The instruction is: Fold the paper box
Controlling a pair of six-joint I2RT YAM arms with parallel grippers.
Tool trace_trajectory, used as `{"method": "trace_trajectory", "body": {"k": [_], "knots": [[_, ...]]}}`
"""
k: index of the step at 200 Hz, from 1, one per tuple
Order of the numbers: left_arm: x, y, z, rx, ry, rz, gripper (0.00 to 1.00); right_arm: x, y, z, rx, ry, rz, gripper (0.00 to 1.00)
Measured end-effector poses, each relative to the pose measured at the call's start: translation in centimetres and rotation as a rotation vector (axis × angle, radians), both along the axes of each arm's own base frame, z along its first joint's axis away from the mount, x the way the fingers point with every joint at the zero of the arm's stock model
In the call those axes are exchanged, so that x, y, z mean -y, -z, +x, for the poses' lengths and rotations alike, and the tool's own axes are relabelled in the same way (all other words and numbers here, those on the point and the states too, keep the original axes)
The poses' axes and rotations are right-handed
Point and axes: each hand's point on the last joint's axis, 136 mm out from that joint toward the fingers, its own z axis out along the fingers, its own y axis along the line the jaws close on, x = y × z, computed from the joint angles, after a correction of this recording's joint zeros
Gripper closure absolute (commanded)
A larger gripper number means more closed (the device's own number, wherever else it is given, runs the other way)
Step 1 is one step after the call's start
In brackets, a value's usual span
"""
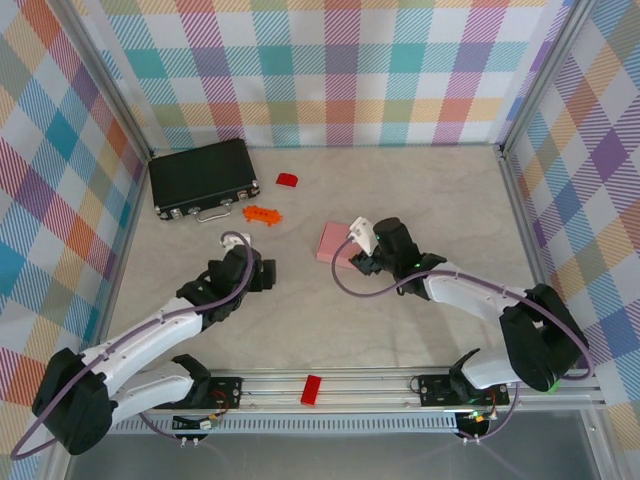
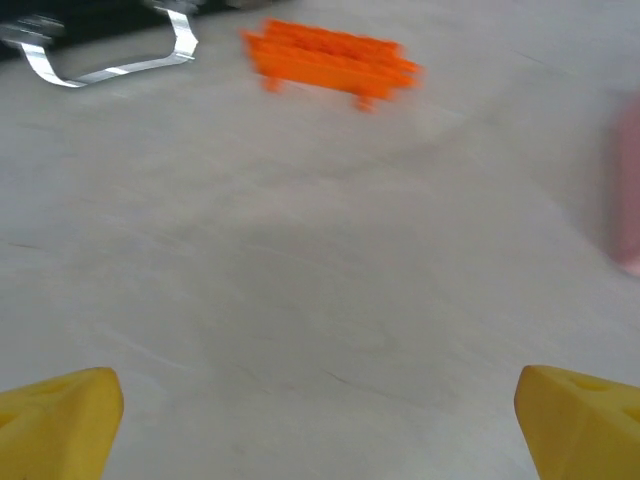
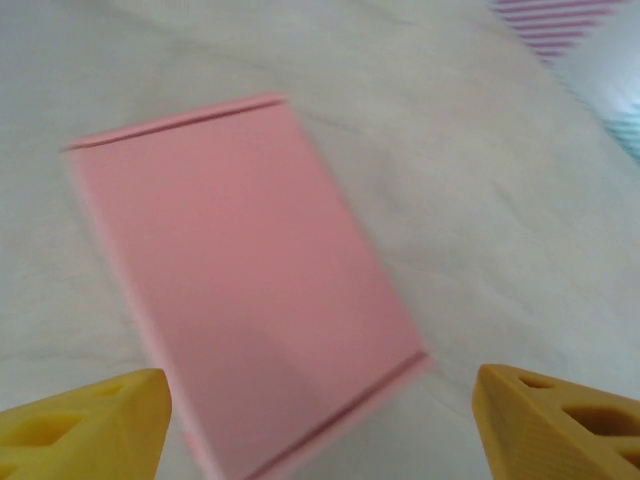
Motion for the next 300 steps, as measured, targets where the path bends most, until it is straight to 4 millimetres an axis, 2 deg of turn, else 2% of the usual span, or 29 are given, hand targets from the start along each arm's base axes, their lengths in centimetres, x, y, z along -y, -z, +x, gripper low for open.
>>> {"method": "trace_trajectory", "body": {"k": [26, 46, 68, 86, 99, 141, 166, 186, 230, 254, 275, 278, 281, 300], "knots": [[-3.9, -0.4, 2.1, 0.021, -0.138, 0.105, 0.00, 5.0, -0.7, 2.3, 0.033, 0.256, 0.024, 0.21], [-5.8, -0.7, 3.5, 0.042, -0.193, 0.174, 0.00, 9.6, -1.0, 3.3, 0.045, 0.444, 0.066, 0.21], [-7.3, -0.6, 4.8, 0.053, -0.228, 0.210, 0.00, 14.2, -0.5, 3.5, 0.034, 0.603, 0.128, 0.19], [-8.8, -0.2, 6.1, 0.059, -0.249, 0.208, 0.00, 17.0, 0.4, 3.3, 0.010, 0.682, 0.187, 0.18], [-9.3, 0.3, 7.2, 0.067, -0.238, 0.194, 0.00, 18.0, 1.2, 3.2, -0.014, 0.702, 0.232, 0.18], [-9.8, 2.4, 9.1, 0.077, -0.169, 0.097, 0.00, 19.1, 2.3, 3.3, -0.064, 0.671, 0.423, 0.17], [-11.0, 4.1, 8.9, 0.105, -0.161, 0.011, 0.00, 19.2, 2.7, 3.3, -0.053, 0.638, 0.510, 0.17], [-11.1, 5.0, 8.5, 0.146, -0.142, -0.032, 0.00, 19.1, 3.1, 3.3, -0.039, 0.612, 0.542, 0.17], [-9.8, 5.2, 8.9, 0.244, -0.066, -0.097, 0.00, 18.7, 3.1, 3.7, 0.030, 0.556, 0.585, 0.17], [-9.2, 4.8, 9.7, 0.284, -0.029, -0.118, 0.00, 18.6, 3.9, 4.0, 0.043, 0.545, 0.592, 0.16], [-8.8, 5.5, 10.1, 0.286, -0.009, -0.129, 0.00, 18.6, 4.9, 4.3, 0.047, 0.543, 0.594, 0.12], [-8.8, 5.7, 10.1, 0.279, -0.009, -0.129, 0.00, 18.6, 5.0, 4.3, 0.043, 0.544, 0.592, 0.09], [-8.7, 5.9, 10.0, 0.274, -0.009, -0.129, 0.00, 18.6, 5.2, 4.3, 0.039, 0.546, 0.592, 0.00], [-8.7, 6.4, 10.0, 0.261, -0.006, -0.131, 0.00, 18.5, 5.3, 4.3, 0.037, 0.539, 0.589, 0.01]]}}
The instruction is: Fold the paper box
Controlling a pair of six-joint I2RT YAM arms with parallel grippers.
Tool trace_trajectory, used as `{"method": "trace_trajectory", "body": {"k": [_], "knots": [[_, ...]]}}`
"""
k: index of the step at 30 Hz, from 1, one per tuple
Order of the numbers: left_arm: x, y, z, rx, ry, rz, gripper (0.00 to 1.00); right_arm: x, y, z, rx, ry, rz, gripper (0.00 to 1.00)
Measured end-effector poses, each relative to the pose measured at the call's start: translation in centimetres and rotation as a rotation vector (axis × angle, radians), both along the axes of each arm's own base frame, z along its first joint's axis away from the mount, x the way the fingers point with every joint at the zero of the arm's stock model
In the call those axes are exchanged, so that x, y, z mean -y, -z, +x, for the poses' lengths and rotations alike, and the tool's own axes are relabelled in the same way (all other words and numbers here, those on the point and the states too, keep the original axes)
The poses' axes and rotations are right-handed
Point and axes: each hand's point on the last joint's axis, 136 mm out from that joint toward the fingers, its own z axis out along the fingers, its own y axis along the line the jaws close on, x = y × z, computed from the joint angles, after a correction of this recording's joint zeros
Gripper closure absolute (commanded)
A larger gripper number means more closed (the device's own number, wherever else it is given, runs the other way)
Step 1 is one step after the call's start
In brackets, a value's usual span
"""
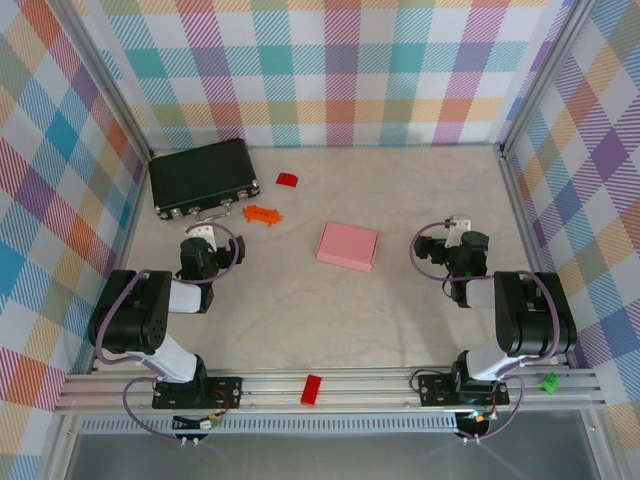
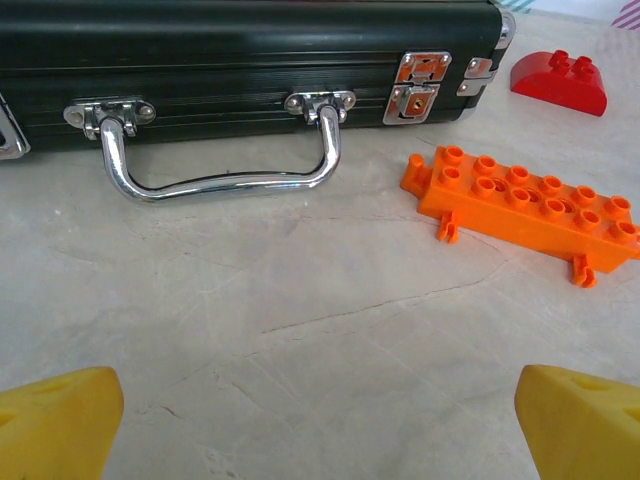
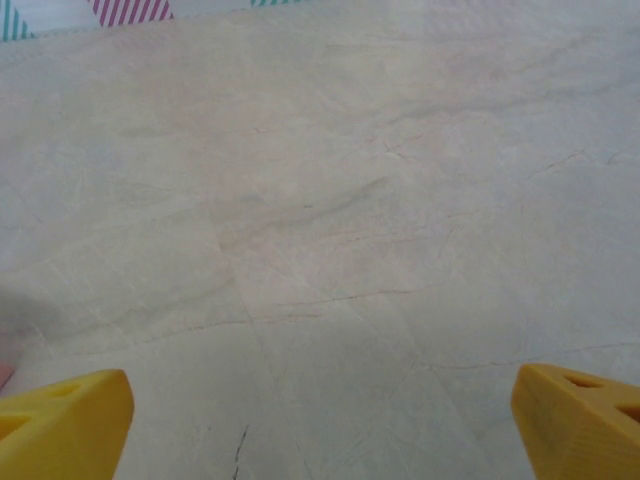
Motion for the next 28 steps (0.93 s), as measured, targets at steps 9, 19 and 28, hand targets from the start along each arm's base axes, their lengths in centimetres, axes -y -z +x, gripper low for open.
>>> {"method": "trace_trajectory", "body": {"k": [9, 19, 28], "knots": [[0.3, -0.1, 0.1, 0.003, 0.016, 0.001, 0.00, -0.1, -0.4, 0.2, 0.014, -0.005, 0.000, 0.01], [1.2, -0.7, 0.6, 0.017, 0.083, 0.011, 0.00, -0.1, -0.4, 0.2, 0.014, -0.005, 0.000, 0.01], [1.2, -0.6, 0.5, 0.015, 0.084, 0.015, 0.00, -0.1, -0.4, 0.2, 0.014, -0.005, 0.000, 0.01]]}}
